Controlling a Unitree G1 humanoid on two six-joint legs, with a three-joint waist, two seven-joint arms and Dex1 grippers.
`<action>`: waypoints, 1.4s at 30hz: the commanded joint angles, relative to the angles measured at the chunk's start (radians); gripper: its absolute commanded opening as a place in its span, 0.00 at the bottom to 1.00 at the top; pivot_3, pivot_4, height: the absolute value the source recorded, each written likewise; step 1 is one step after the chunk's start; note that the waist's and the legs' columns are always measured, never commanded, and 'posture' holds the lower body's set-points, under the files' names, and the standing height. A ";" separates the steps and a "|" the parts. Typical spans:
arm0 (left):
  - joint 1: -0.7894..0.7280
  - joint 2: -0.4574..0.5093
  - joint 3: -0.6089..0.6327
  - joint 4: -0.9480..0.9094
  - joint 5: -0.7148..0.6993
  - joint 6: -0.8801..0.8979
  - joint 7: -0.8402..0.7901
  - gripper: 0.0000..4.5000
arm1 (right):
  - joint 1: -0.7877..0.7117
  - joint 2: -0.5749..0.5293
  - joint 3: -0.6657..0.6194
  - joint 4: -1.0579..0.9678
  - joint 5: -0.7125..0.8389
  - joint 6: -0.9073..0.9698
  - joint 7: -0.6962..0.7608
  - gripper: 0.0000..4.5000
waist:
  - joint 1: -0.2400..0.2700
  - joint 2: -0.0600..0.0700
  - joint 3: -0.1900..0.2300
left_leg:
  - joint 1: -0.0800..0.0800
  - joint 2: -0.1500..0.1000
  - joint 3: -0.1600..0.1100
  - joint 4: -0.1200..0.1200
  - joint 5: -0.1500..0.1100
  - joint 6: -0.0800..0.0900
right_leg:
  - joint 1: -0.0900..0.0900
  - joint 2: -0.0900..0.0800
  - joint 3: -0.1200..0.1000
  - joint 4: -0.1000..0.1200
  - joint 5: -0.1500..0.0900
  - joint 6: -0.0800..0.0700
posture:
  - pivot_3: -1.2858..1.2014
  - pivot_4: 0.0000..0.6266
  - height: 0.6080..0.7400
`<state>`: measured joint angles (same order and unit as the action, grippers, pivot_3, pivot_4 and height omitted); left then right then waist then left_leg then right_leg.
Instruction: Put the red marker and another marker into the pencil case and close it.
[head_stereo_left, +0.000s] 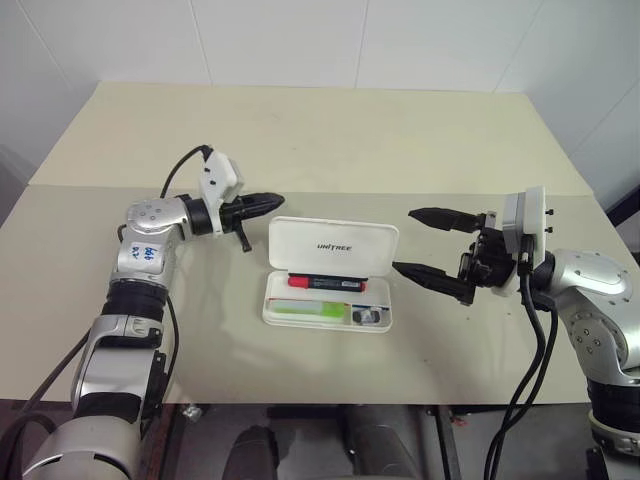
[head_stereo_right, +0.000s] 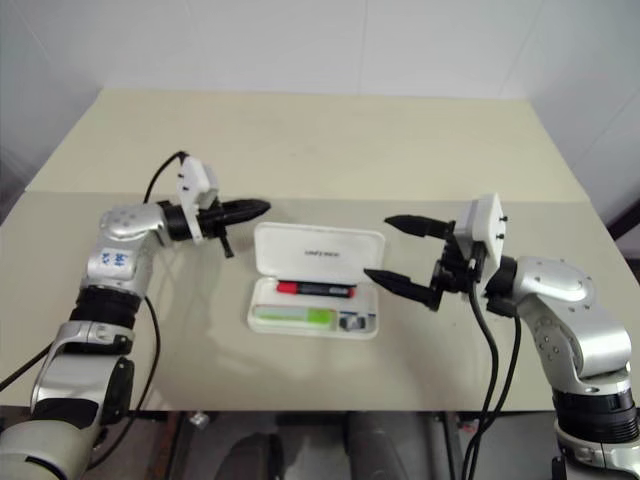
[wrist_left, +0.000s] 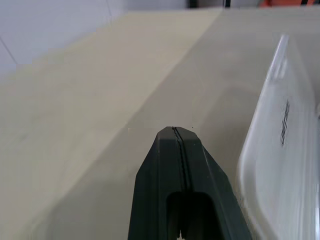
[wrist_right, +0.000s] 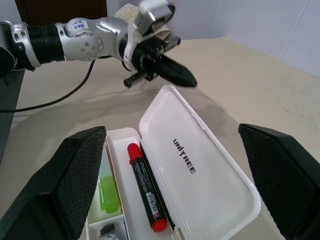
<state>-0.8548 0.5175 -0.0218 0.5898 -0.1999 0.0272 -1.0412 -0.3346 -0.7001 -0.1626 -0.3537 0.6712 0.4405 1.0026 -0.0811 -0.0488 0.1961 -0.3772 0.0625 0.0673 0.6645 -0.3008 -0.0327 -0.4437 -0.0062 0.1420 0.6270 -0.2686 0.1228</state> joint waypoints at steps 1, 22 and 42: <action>0.012 0.007 -0.007 -0.071 -0.047 0.009 -0.120 0.00 | 0.006 -0.008 -0.021 -0.039 0.024 0.002 -0.006 1.00 | -0.001 0.000 0.000 | 0.000 0.000 0.000 0.000 0.000 0.000 | 0.000 0.000 0.000 0.000 0.000 0.000 | 0.52 0.24 1.00; 0.210 0.115 -0.177 -0.445 -0.078 0.272 -0.365 0.00 | 0.027 -0.093 0.070 -0.139 0.097 0.066 0.173 1.00 | 0.000 0.000 0.000 | 0.000 0.000 -0.001 0.001 0.000 0.000 | 0.000 0.000 0.000 0.001 0.000 -0.001 | 0.52 0.24 1.00; 0.172 0.073 -0.083 -0.417 -0.101 0.255 -0.223 0.00 | 0.022 -0.029 0.091 -0.007 -0.073 -0.119 0.133 1.00 | -0.003 0.000 0.000 | 0.006 0.000 -0.001 0.001 0.000 0.000 | 0.008 0.000 0.000 -0.001 -0.001 -0.002 | 0.52 0.24 1.00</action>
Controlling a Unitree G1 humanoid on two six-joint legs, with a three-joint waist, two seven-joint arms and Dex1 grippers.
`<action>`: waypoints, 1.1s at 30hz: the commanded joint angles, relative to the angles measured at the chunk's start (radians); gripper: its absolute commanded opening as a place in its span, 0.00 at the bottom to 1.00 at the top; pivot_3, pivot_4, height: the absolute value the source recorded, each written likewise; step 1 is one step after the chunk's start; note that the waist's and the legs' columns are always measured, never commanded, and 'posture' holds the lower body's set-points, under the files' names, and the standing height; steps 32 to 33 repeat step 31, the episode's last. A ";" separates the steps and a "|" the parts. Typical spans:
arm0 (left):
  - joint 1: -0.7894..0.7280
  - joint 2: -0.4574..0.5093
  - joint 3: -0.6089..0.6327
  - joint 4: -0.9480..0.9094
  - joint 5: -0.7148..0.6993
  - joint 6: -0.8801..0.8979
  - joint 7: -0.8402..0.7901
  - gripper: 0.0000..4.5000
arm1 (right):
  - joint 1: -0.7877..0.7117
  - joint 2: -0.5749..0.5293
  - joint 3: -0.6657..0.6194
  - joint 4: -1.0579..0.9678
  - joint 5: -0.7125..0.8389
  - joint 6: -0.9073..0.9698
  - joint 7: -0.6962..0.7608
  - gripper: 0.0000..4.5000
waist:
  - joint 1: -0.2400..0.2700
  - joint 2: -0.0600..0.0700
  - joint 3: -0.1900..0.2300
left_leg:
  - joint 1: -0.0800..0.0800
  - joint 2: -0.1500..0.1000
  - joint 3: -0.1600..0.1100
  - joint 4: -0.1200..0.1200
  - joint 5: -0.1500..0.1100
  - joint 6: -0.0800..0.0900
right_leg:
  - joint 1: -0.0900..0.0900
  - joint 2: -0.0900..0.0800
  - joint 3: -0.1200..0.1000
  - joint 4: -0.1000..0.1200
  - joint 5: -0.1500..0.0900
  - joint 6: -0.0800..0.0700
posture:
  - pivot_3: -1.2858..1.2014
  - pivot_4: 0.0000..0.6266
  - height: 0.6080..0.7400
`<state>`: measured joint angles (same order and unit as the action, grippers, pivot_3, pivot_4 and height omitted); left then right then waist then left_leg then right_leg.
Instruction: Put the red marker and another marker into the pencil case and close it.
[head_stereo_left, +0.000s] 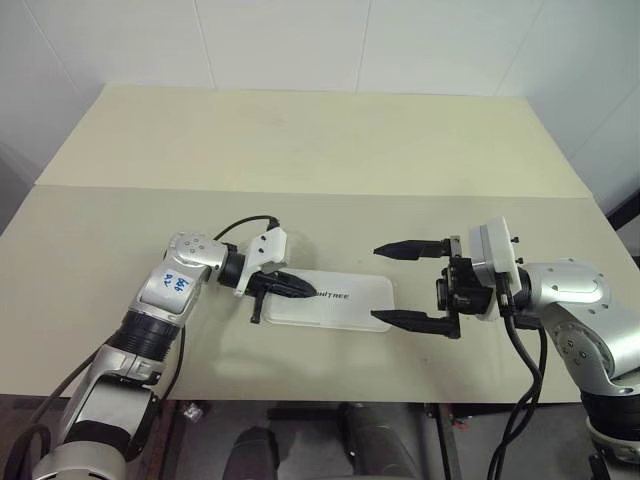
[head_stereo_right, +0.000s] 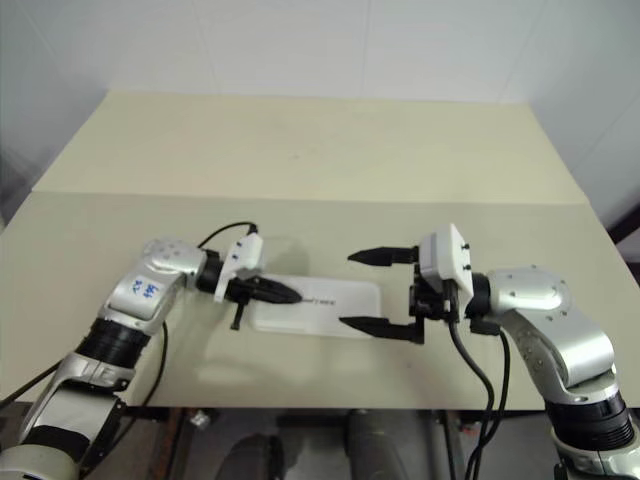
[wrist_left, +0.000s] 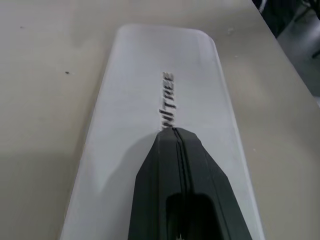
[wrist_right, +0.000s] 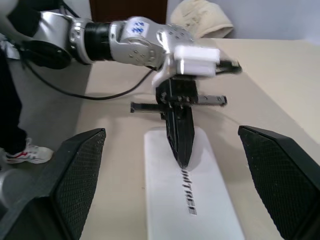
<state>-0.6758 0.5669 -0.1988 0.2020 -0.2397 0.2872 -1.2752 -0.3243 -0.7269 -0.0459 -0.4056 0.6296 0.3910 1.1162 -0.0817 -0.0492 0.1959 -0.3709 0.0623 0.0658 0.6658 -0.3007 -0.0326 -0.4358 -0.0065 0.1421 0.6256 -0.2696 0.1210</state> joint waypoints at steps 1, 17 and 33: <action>-0.001 0.033 0.124 -0.031 -0.078 -0.012 0.012 0.00 | 0.011 0.001 -0.031 0.074 -0.046 -0.094 0.023 1.00 | -0.004 0.000 0.000 | 0.000 0.000 0.000 0.000 0.000 0.000 | 0.000 0.000 0.000 0.000 0.000 0.001 | 0.52 0.24 1.00; 0.298 0.157 0.473 -0.195 -0.220 0.021 0.176 1.00 | 0.007 -0.023 -0.184 0.397 -0.162 -0.365 -0.001 1.00 | 0.002 0.000 0.000 | -0.001 0.000 0.001 -0.002 0.000 0.000 | -0.003 -0.002 -0.001 0.001 0.000 0.001 | 0.52 0.24 1.00; 0.277 0.143 0.463 -0.164 -0.218 -0.076 0.218 1.00 | 0.133 -0.028 -0.222 0.365 -0.174 -0.385 -0.028 1.00 | -0.005 0.000 0.000 | 0.001 0.000 0.002 -0.002 0.000 -0.001 | -0.002 -0.001 -0.001 0.001 0.000 0.000 | 0.52 0.24 1.00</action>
